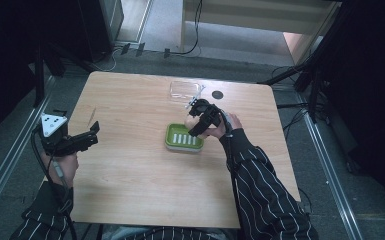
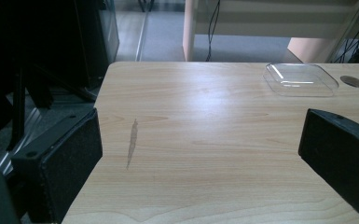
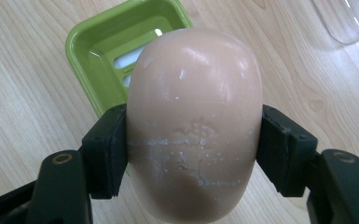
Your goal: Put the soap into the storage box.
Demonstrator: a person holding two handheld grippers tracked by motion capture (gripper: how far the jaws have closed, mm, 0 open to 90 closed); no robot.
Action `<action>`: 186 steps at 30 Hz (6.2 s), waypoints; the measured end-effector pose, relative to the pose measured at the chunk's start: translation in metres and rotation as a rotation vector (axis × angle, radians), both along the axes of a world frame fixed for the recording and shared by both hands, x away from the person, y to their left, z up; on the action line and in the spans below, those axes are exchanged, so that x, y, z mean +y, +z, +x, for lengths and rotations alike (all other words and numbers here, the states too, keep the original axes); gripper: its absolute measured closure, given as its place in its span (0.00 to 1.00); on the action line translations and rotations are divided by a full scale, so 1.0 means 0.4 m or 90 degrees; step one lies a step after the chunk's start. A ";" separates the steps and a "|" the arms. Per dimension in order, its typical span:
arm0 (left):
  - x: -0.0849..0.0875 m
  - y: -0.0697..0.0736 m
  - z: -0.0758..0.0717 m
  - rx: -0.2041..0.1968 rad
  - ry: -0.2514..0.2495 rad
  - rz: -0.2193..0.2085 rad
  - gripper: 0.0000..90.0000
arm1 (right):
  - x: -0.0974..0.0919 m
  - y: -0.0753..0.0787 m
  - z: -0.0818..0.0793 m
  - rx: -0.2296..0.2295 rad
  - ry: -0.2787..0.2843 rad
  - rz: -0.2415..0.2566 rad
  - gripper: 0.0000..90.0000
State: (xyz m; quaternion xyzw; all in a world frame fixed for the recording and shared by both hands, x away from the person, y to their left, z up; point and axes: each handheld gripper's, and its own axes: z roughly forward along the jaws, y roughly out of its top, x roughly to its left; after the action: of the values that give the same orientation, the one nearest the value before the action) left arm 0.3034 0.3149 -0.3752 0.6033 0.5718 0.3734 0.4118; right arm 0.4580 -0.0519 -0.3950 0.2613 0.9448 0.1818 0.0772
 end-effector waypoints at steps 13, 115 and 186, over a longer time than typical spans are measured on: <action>0.001 0.000 -0.001 0.001 0.000 0.001 0.00 | 0.026 -0.019 0.002 -0.002 0.014 0.002 0.37; 0.005 0.001 -0.005 0.002 0.001 0.002 0.00 | 0.065 -0.134 0.013 0.014 0.091 0.003 0.36; -0.006 -0.003 0.002 0.017 -0.016 0.011 0.00 | -0.210 0.040 -0.203 -0.067 -0.100 0.046 0.05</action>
State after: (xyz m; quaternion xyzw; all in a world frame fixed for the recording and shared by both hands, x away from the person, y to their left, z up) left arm 0.3040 0.3126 -0.3764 0.6192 0.5663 0.3649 0.4035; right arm 0.3768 -0.1357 -0.3790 0.3277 0.9088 0.2226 0.1311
